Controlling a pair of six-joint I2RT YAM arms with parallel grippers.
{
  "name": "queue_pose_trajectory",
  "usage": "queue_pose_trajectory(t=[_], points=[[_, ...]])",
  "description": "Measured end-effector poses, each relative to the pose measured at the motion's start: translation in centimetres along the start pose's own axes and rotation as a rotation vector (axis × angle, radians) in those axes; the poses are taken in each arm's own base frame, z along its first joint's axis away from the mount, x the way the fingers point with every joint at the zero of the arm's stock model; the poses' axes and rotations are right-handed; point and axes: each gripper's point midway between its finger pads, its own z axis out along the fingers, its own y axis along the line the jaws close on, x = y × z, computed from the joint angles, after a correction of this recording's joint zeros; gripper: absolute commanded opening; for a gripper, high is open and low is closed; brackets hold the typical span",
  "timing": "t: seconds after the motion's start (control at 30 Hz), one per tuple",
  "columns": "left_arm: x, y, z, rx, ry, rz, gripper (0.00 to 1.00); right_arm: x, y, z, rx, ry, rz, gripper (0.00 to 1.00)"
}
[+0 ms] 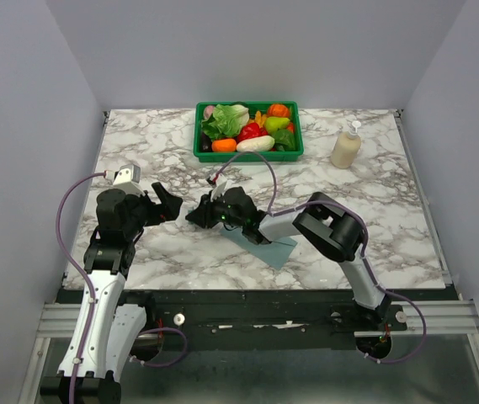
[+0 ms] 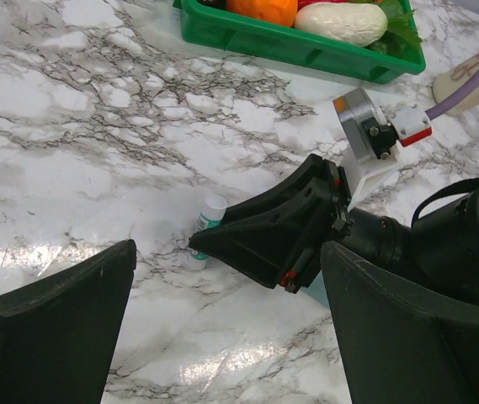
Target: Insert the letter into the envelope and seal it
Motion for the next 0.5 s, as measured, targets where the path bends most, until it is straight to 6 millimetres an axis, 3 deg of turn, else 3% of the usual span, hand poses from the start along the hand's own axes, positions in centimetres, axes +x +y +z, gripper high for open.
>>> queue_pose_trajectory(t=[0.5], points=[[-0.01,-0.11,-0.05,0.004,-0.001,0.004,0.99,-0.14,0.50,-0.48,0.079,-0.137,-0.223,0.01]])
